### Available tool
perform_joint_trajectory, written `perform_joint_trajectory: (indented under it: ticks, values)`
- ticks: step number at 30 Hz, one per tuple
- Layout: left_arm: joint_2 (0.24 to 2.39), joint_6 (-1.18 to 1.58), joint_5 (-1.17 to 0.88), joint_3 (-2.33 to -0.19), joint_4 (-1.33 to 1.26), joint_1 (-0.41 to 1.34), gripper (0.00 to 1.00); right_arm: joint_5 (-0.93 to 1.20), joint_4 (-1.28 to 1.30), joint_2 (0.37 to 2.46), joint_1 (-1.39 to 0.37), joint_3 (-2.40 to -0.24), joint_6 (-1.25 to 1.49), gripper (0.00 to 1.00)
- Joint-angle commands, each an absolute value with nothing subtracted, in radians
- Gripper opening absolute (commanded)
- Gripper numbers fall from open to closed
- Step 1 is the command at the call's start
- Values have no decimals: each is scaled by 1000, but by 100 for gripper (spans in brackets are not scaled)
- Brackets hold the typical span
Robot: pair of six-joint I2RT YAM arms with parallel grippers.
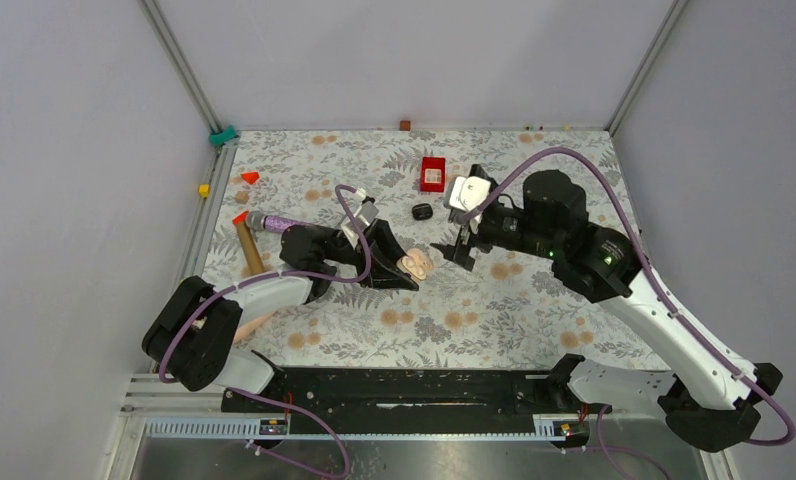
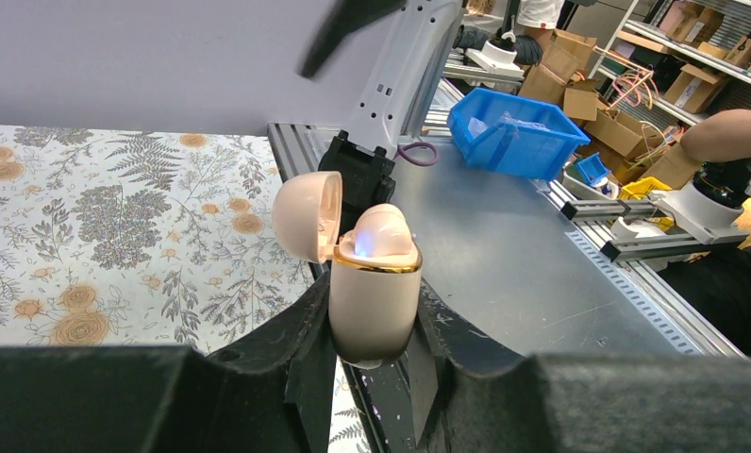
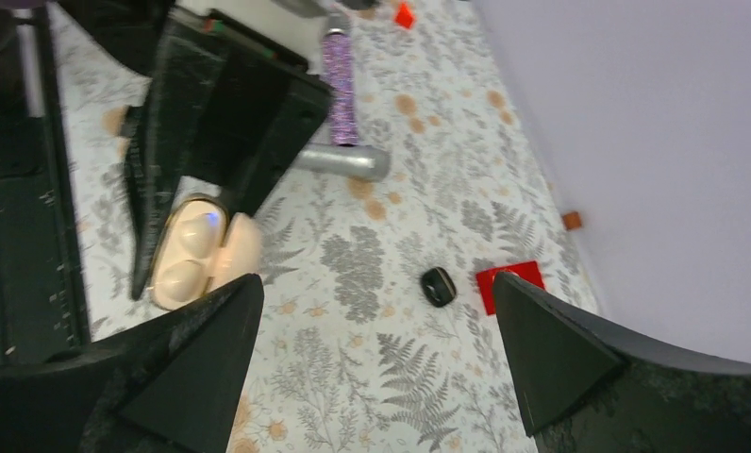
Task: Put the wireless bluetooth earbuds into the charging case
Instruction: Place the earbud in the charging case, then close the charging case.
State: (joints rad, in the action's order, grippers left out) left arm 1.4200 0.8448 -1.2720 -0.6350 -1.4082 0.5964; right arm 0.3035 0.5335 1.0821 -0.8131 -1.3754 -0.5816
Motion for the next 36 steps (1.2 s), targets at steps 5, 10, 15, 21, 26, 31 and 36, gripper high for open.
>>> perform_joint_trajectory:
  ticks: [5, 10, 15, 21, 26, 31, 36]
  values:
    - [1423, 832, -1226, -645, -1462, 597, 0, 78, 221, 1023, -754, -1158, -514, 99]
    - [1447, 827, -1191, -643, -1457, 597, 0, 266, 220, 1035, -752, -1107, -462, 99]
    - [1459, 822, -1189, -641, -1455, 596, 0, 328, 244, 1027, -751, -1129, -436, 100]
    - [1474, 818, -1174, -643, -1452, 595, 0, 453, 335, 1007, -751, -1184, -437, 99]
    - [1488, 791, -1139, -656, -1385, 589, 0, 259, 402, 993, -751, -1245, -486, 99]
    - [1544, 710, -1088, -719, -1169, 577, 0, -168, 324, 970, -735, -1176, -562, 100]
    - [1644, 517, -970, -849, -756, 572, 0, -250, 173, 943, -617, -1040, -513, 100]
